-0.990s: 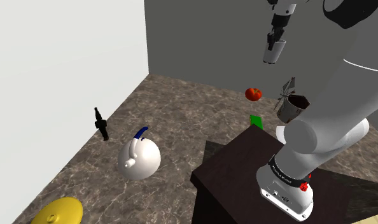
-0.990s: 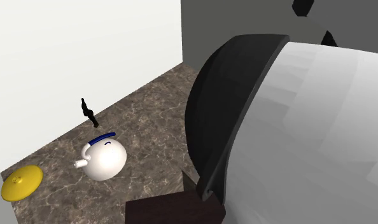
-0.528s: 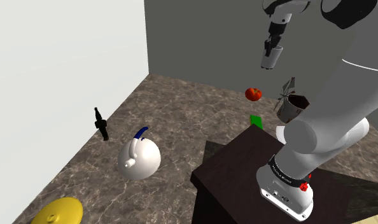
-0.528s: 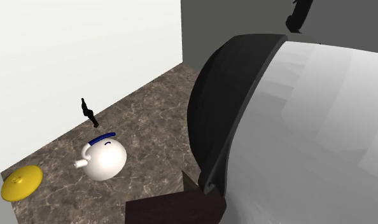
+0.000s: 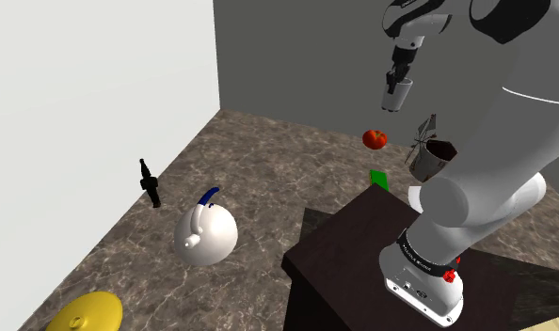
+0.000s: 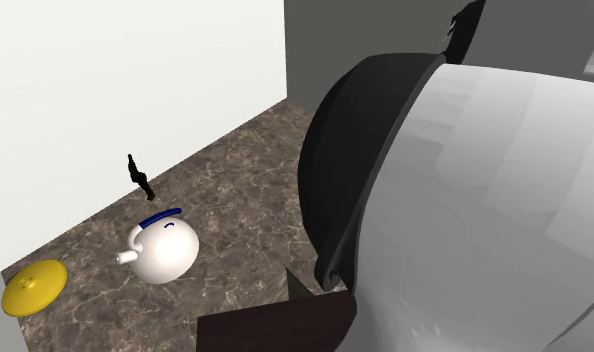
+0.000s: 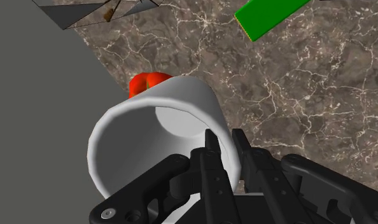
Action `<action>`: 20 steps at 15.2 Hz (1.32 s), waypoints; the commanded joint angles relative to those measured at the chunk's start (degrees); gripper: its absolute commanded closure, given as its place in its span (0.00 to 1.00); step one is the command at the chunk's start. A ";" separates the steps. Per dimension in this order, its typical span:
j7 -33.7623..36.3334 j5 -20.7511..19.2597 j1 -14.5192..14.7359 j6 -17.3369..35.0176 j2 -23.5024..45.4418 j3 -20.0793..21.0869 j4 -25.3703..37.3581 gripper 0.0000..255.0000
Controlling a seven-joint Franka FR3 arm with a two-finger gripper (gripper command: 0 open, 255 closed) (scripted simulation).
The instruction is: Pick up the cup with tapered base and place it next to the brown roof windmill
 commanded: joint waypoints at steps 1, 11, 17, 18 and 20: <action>0.09 0.09 -0.02 1.38 0.31 0.03 -1.04 1.00; 0.01 1.12 -0.37 8.44 3.24 0.25 -5.35 1.00; -0.21 1.98 -0.69 12.55 5.53 0.53 -7.33 1.00; -0.26 2.15 -0.75 13.23 5.94 0.59 -7.61 1.00; -0.36 2.49 -0.89 14.58 6.80 0.71 -8.14 1.00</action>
